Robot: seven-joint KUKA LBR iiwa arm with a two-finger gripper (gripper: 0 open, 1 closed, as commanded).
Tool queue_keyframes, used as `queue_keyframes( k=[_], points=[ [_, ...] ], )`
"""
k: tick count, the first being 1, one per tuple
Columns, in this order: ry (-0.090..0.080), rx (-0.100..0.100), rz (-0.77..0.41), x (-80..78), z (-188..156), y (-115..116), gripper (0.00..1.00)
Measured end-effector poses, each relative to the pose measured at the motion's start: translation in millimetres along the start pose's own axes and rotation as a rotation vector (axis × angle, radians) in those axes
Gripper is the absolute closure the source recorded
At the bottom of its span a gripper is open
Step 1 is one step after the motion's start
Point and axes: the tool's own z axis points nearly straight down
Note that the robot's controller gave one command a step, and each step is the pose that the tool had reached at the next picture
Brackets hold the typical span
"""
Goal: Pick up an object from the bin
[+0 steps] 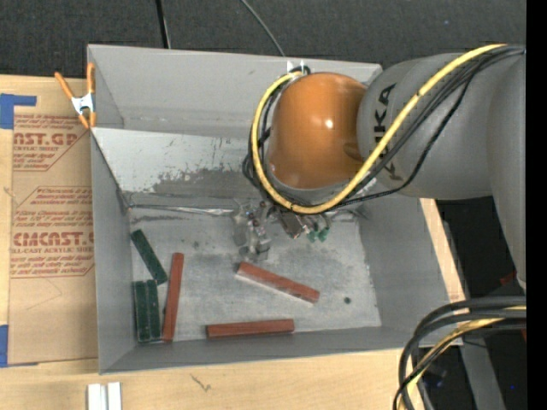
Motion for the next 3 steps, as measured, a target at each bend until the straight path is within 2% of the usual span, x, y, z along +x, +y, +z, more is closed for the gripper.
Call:
queue_keyframes(
  k=[1,2,3],
  points=[
    [0.018,-0.005,-0.052,55.7,16.6,3.5,0.0],
    [0.018,-0.005,-0.052,55.7,16.6,3.4,0.0],
    [0.016,-0.003,0.147,70.2,102.9,-77.3,1.0]
  ],
)
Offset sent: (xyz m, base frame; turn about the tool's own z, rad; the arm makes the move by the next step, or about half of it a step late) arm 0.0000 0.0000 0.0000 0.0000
